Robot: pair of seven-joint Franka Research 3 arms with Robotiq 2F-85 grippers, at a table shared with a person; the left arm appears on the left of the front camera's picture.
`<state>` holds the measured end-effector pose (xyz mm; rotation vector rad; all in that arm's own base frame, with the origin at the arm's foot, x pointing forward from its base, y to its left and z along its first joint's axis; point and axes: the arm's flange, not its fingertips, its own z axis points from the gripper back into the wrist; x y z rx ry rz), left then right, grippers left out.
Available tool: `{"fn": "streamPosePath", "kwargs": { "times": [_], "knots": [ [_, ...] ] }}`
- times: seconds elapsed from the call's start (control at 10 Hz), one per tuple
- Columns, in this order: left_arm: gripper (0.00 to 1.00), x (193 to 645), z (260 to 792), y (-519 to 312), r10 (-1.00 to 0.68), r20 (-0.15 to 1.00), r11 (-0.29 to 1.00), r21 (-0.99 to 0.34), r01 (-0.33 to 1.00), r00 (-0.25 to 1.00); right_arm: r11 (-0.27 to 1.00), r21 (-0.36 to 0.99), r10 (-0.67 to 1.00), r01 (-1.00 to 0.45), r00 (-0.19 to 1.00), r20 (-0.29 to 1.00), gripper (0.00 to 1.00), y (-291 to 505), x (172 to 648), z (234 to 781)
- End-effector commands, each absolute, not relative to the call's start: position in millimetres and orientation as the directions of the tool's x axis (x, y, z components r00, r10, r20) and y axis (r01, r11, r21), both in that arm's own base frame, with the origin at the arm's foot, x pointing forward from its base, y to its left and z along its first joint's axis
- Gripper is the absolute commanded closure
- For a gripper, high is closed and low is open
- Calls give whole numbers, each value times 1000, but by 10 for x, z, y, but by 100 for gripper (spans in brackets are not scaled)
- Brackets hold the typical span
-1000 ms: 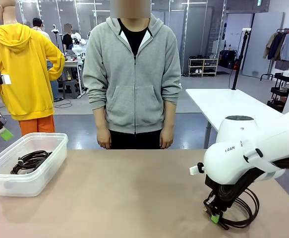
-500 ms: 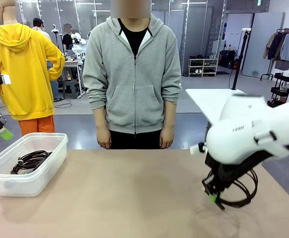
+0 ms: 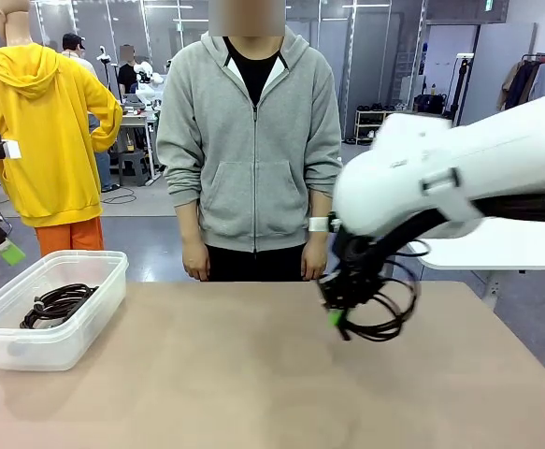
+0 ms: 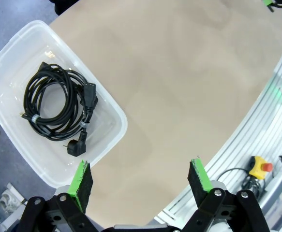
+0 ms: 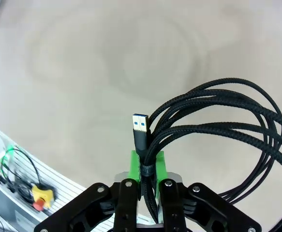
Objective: Organize and store the cables.
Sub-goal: Place the USB Extension Cable into the Organizing box.
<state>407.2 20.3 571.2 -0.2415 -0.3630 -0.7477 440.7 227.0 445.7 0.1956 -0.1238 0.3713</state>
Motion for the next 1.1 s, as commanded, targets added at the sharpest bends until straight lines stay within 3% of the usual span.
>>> {"fn": "streamPosePath", "kwargs": {
  "times": [0.0, 0.3, 0.6, 1.0],
  "knots": [
    [0, 4088, 5745, 194, -607, 401, 726, -72, 684, 686, 927, 164, 307, -336, 935, 179, 100, 2830, 4626, 4282],
    [0, 4088, 5745, 194, -607, 401, 726, -72, 684, 686, 957, 74, 263, -279, 949, 173, 100, 3498, 4802, 4016],
    [0, 4088, 5745, 194, -607, 401, 726, -72, 684, 686, 939, 87, 321, -333, 939, 124, 100, 3735, 4904, 3784],
    [0, 4088, 5745, 194, -607, 401, 726, -72, 684, 686, 956, 98, 273, -276, 961, 40, 100, 3811, 4975, 3399]
  ]
}}
